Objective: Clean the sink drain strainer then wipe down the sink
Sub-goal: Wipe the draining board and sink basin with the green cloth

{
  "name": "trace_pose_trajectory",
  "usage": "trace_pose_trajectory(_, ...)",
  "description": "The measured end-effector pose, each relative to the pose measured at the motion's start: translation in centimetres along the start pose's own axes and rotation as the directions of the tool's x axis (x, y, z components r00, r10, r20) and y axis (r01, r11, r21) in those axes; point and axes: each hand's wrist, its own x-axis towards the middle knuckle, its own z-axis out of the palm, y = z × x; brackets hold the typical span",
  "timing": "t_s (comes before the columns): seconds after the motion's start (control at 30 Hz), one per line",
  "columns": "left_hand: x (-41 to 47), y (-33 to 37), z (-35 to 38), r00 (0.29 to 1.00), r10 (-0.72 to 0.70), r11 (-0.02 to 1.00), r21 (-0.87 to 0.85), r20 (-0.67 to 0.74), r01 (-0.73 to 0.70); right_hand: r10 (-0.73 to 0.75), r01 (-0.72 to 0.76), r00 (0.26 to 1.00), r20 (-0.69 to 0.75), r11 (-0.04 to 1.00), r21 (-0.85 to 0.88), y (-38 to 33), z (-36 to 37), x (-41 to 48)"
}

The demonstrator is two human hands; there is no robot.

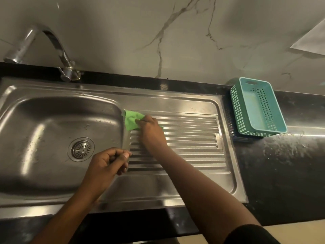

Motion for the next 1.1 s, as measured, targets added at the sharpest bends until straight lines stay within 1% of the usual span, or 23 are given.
trace_pose_trajectory(0.03,0.1,0.0,0.1,1.000,-0.003,1.000,-0.003,-0.001,0.003,-0.032,0.032,0.999,0.005,0.999,-0.007,1.7,-0.6,-0.6)
trace_pose_trajectory(0.07,0.3,0.0,0.2,1.000,-0.002,1.000,-0.004,-0.007,0.002,-0.017,0.017,1.000,-0.005,1.000,-0.002,3.6,-1.2,-1.4)
trace_pose_trajectory(0.1,0.5,-0.1,0.2,1.000,0.001,1.000,-0.003,-0.014,-0.001,0.025,-0.025,1.000,-0.016,1.000,-0.012,6.1,-1.9,-2.1)
trace_pose_trajectory(0.17,0.7,-0.2,0.1,1.000,0.000,1.000,0.006,-0.021,0.000,0.128,-0.132,0.991,-0.046,0.986,-0.106,11.4,-4.1,-4.0)
trace_pose_trajectory(0.2,0.8,-0.2,0.2,1.000,-0.005,1.000,0.010,-0.019,0.005,0.190,-0.200,0.977,-0.092,0.972,-0.119,14.0,-5.3,-5.1)
trace_pose_trajectory(0.3,0.7,-0.2,0.1,1.000,-0.011,1.000,0.016,-0.010,0.011,0.379,-0.408,0.894,-0.239,0.909,-0.085,18.6,-8.0,-7.5)
trace_pose_trajectory(0.37,0.6,-0.2,-0.3,1.000,-0.006,1.000,0.024,-0.007,0.006,0.489,-0.520,0.821,-0.294,0.853,-0.036,18.4,-7.7,-8.0)
trace_pose_trajectory(0.43,0.4,-0.3,-0.7,1.000,0.003,1.000,0.031,-0.009,-0.003,0.596,-0.612,0.732,-0.330,0.788,0.066,16.2,-6.5,-7.6)
trace_pose_trajectory(0.47,0.4,-0.4,-0.9,1.000,0.004,0.999,0.037,-0.009,-0.004,0.611,-0.619,0.716,-0.339,0.779,0.097,14.6,-5.6,-7.2)
trace_pose_trajectory(0.5,0.3,-0.4,-1.2,1.000,0.003,0.999,0.042,-0.006,-0.003,0.614,-0.615,0.714,-0.336,0.780,0.117,12.8,-4.7,-6.7)
trace_pose_trajectory(0.53,0.1,-0.5,-1.4,1.000,0.001,0.999,0.042,-0.002,-0.001,0.606,-0.601,0.731,-0.314,0.790,0.126,10.9,-3.6,-6.4)
trace_pose_trajectory(0.63,-0.1,-0.5,-1.9,1.000,-0.007,1.000,0.019,-0.005,0.007,0.538,-0.508,0.800,-0.266,0.843,0.178,4.5,-0.5,-4.9)
trace_pose_trajectory(0.73,-0.1,-0.1,-2.0,1.000,-0.001,1.000,0.004,-0.023,0.001,0.365,-0.348,0.916,-0.166,0.929,0.127,-2.2,2.7,-3.8)
trace_pose_trajectory(0.8,-0.2,0.1,-1.9,0.999,0.008,1.000,0.008,-0.031,-0.008,0.319,-0.305,0.942,-0.103,0.943,0.131,-4.5,3.2,-3.4)
trace_pose_trajectory(0.87,-0.2,0.3,-1.7,0.999,0.019,1.000,0.022,-0.031,-0.018,0.264,-0.254,0.962,-0.066,0.959,0.123,-4.3,2.9,-3.4)
trace_pose_trajectory(0.9,-0.1,0.2,-1.7,0.999,0.017,1.000,0.020,-0.031,-0.016,0.205,-0.201,0.978,-0.036,0.975,0.099,-3.7,2.4,-3.6)
trace_pose_trajectory(0.97,0.1,0.0,-1.4,1.000,0.013,1.000,0.016,-0.025,-0.013,0.034,-0.034,0.999,0.014,0.999,0.036,-1.4,1.5,-4.3)
trace_pose_trajectory(1.0,0.1,-0.1,-1.3,1.000,0.015,1.000,0.021,-0.018,-0.015,-0.023,0.022,1.000,0.018,1.000,0.021,0.0,1.0,-4.9)
trace_pose_trajectory(1.03,0.2,-0.3,-1.2,1.000,0.020,0.999,0.028,-0.011,-0.019,-0.038,0.037,0.999,0.009,0.999,0.021,1.6,0.5,-5.7)
trace_pose_trajectory(1.07,0.2,-0.4,-1.2,1.000,0.027,0.999,0.032,-0.007,-0.027,-0.008,0.009,1.000,-0.012,1.000,0.030,3.5,0.0,-6.6)
trace_pose_trajectory(1.1,0.2,-0.5,-1.1,0.999,0.036,0.999,0.032,-0.006,-0.035,0.051,-0.049,0.998,-0.035,0.998,0.050,5.5,-0.5,-7.5)
